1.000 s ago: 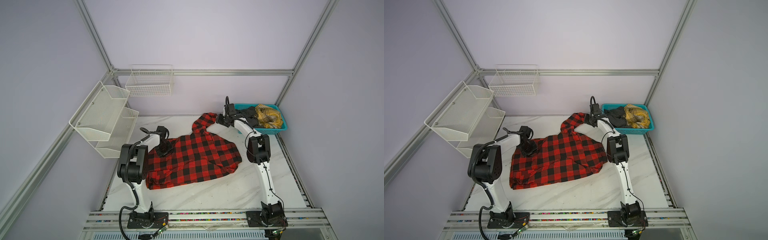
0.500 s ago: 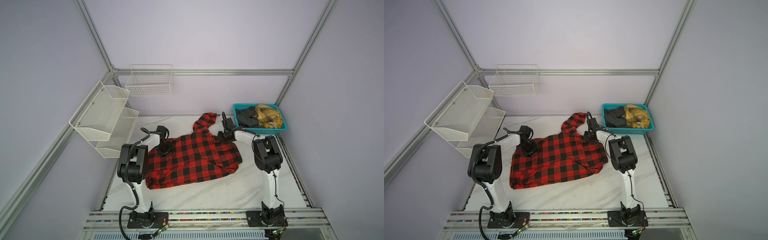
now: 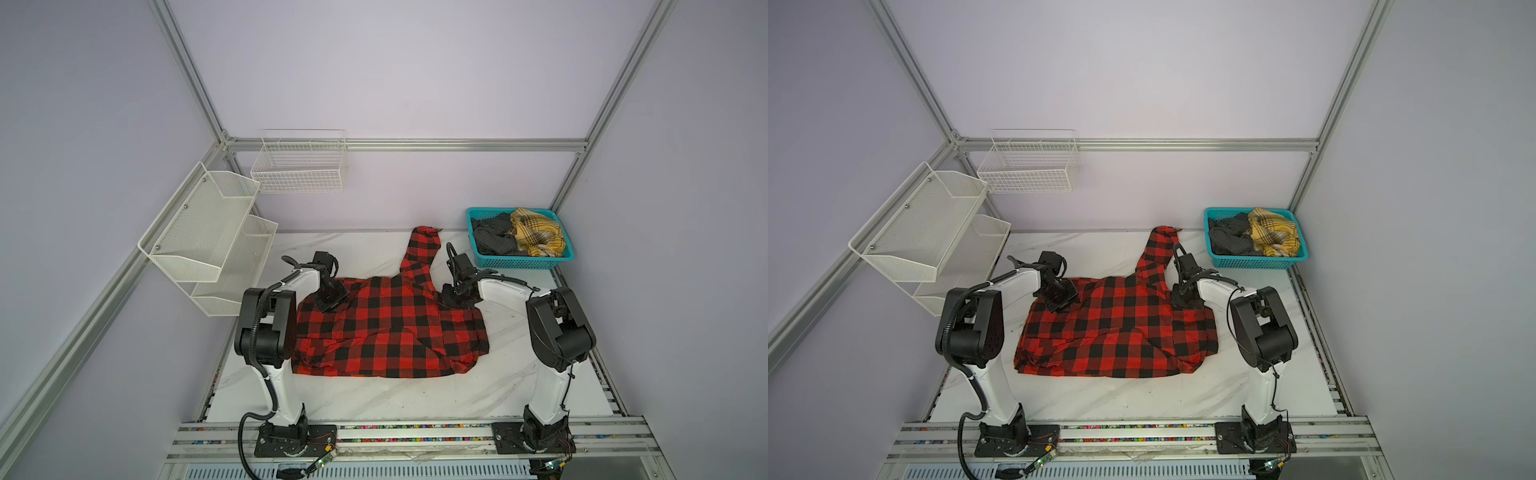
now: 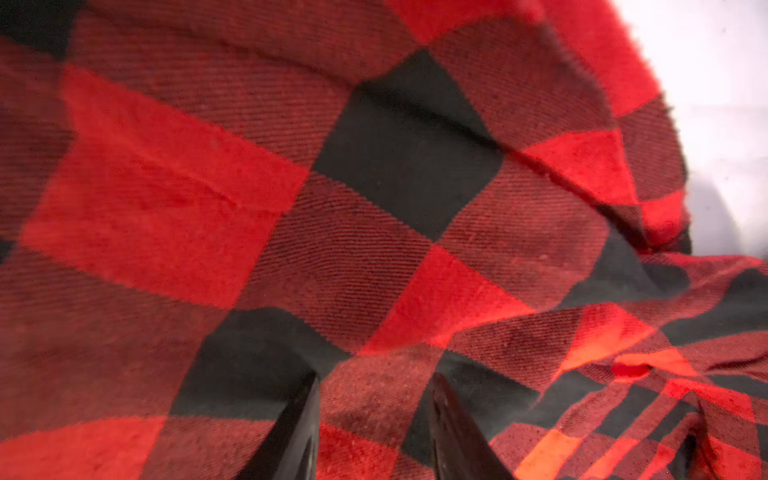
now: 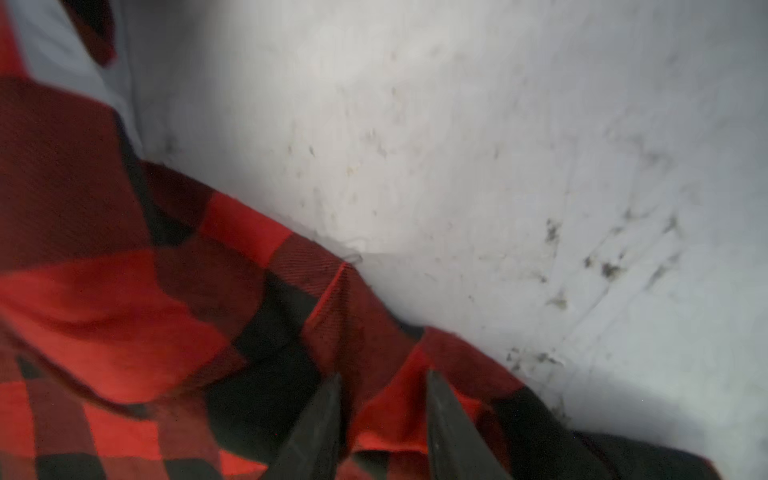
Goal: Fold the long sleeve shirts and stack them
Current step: 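Pull the sleeve toward the basket with the right gripper while the left presses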
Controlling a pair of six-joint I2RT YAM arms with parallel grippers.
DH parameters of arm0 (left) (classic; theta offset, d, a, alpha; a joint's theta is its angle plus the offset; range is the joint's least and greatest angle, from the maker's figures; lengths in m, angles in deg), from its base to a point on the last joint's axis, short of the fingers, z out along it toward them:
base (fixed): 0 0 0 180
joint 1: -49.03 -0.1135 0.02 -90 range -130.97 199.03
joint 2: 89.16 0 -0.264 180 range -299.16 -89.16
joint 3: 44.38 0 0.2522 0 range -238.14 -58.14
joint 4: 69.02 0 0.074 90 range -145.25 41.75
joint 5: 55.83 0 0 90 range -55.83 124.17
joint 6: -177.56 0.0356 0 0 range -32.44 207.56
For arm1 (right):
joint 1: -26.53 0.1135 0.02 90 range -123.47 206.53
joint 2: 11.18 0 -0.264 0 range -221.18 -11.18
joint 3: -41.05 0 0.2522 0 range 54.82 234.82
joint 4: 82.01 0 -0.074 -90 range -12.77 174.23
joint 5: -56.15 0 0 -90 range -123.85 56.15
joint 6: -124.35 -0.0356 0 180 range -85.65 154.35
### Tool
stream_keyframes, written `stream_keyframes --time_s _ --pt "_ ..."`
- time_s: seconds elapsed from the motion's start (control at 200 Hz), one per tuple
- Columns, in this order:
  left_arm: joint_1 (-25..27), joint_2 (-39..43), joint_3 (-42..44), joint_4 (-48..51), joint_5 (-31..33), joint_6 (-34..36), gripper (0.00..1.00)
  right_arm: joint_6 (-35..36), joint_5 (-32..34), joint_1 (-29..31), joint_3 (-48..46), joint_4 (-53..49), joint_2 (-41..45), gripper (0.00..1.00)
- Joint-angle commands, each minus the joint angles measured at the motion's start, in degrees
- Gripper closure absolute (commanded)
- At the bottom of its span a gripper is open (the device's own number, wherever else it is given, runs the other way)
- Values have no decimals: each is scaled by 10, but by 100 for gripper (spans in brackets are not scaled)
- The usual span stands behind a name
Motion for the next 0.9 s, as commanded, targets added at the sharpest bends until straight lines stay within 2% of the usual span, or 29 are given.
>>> stream_keyframes --time_s 0.0,0.09,0.2,0.365,0.44,0.615,0.7,0.79,0.895 --pt "1 2 4 -9 -5 5 57 -18 58 -4 139 -39 -46 57" --pt "1 2 -6 -2 -1 6 57 -22 69 -7 254 -62 -119 52" --pt "1 4 -12 3 2 9 57 -18 80 -11 369 -76 -208 51" --pt "2 3 -15 14 3 9 57 3 83 -19 479 -73 -310 51" --pt "2 3 -17 17 6 12 57 28 59 -18 491 -49 -332 48" --pt "3 5 -13 23 6 17 57 36 55 -17 484 -32 -358 44" --pt "3 5 -10 22 5 16 57 38 61 -14 496 -44 -385 50" --pt "3 6 -8 22 -5 16 57 51 84 -7 531 -68 -422 61" --pt "4 13 -4 23 -4 19 57 60 131 -4 610 -117 -477 90"
